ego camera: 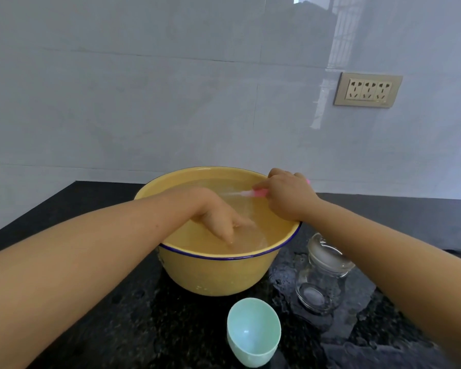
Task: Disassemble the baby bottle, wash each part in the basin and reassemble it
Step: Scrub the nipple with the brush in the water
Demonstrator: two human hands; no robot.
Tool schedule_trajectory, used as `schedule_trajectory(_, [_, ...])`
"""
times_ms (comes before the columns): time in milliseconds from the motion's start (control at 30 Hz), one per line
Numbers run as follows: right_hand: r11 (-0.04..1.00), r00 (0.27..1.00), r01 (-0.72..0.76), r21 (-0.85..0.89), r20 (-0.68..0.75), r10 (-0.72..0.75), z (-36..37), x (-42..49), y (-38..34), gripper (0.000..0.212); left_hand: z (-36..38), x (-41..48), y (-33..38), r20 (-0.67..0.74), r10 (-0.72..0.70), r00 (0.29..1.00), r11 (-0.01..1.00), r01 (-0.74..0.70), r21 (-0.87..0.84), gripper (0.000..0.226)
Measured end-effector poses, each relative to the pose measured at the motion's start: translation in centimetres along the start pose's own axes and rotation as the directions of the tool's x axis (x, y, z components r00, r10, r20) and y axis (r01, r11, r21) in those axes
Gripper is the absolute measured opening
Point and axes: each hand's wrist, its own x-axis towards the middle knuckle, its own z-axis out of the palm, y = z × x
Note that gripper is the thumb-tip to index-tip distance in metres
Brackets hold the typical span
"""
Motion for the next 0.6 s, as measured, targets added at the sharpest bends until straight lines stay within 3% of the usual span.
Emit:
schedule_trajectory(433, [0.991,0.997,-0.06,0.116,-0.031,0.064,0.3,0.2,0.2,0.04,-0.1,0.4,0.9,-0.188,0.068,0.98,0.992,-0.087,-0.096,0.08])
schedule_trajectory(600, [0.987,0.996,-0.073,0.141,-0.039,0.079,0.3,0.2,0.4,0.045,-0.2,0.9,1.4,-0.158,0.027,0.987,0.999,-0.021,0.041,0.068])
